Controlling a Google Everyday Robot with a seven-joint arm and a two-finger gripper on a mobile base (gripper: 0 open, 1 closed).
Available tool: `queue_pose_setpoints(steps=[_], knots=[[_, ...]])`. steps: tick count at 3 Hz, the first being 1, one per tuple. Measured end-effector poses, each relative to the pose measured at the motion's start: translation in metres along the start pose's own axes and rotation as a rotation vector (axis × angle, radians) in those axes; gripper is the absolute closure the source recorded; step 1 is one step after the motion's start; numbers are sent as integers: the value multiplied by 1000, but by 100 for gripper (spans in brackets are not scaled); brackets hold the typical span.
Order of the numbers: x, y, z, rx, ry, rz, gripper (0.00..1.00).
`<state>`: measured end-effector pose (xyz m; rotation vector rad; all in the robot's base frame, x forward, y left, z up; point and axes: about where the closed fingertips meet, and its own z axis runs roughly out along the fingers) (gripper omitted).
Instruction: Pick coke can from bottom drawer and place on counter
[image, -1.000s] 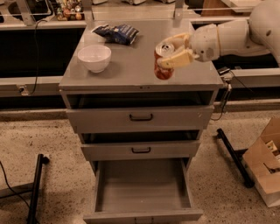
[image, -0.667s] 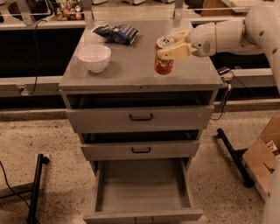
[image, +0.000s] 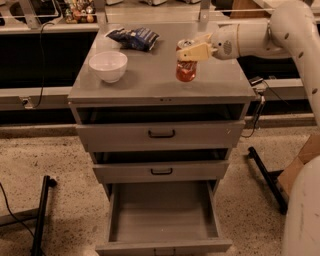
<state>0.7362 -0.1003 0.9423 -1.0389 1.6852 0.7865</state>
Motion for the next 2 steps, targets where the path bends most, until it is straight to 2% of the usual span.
queue_pose_setpoints(steps=[1, 2], knots=[[11, -16, 6, 41, 73, 81, 59], [12, -16, 9, 41, 78, 97, 36]])
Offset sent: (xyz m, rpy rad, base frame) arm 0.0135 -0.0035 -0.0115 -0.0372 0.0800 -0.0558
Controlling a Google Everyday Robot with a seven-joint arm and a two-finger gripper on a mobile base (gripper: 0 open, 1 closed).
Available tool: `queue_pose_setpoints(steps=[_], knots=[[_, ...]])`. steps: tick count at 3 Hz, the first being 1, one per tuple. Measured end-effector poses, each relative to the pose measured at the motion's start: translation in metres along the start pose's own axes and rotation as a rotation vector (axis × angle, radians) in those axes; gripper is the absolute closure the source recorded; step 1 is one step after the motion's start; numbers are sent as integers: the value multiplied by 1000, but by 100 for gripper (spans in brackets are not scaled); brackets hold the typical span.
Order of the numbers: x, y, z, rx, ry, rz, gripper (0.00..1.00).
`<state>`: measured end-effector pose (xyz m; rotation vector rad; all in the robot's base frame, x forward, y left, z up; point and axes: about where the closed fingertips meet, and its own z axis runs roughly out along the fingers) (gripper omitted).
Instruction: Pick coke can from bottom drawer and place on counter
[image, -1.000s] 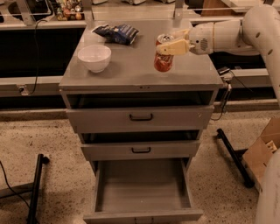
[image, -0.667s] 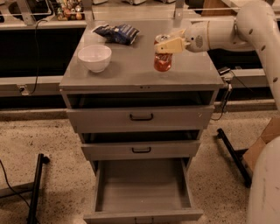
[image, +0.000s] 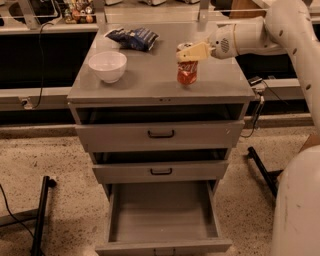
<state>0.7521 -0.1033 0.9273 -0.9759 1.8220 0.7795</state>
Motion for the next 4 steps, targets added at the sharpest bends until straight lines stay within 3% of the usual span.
queue_pose_setpoints(steps=[1, 2, 3, 4], knots=[[1, 1, 4, -5, 2, 1, 13], [1, 2, 7, -10, 3, 1, 0], [1, 2, 7, -10, 3, 1, 0], [-6, 6, -2, -12, 10, -69, 0]])
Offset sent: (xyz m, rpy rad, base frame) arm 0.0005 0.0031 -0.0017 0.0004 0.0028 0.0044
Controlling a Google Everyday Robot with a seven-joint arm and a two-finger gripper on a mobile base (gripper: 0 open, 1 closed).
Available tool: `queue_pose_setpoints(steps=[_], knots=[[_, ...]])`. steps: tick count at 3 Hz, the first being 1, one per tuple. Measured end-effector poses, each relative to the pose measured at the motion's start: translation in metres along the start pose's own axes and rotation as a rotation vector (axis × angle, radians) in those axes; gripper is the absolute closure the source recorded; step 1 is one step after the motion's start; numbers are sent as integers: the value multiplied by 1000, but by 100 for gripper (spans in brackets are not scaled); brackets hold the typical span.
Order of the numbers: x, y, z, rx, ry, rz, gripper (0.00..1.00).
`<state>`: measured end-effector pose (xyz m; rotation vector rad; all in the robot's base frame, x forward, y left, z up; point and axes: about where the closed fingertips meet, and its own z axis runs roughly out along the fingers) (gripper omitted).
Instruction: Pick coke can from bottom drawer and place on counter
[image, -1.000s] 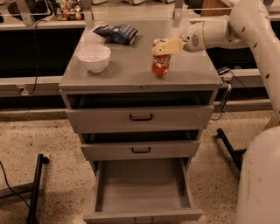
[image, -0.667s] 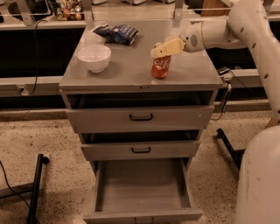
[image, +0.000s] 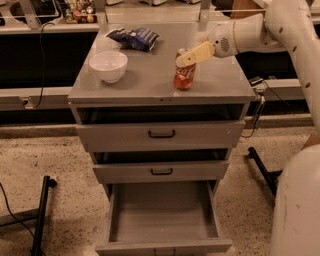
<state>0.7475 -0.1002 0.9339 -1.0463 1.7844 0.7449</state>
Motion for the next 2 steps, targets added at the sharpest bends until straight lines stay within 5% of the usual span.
queue_pose_setpoints(steps=[1, 2], knots=[[-20, 8, -35, 45, -19, -129, 0], [-20, 9, -33, 40, -18, -144, 0]])
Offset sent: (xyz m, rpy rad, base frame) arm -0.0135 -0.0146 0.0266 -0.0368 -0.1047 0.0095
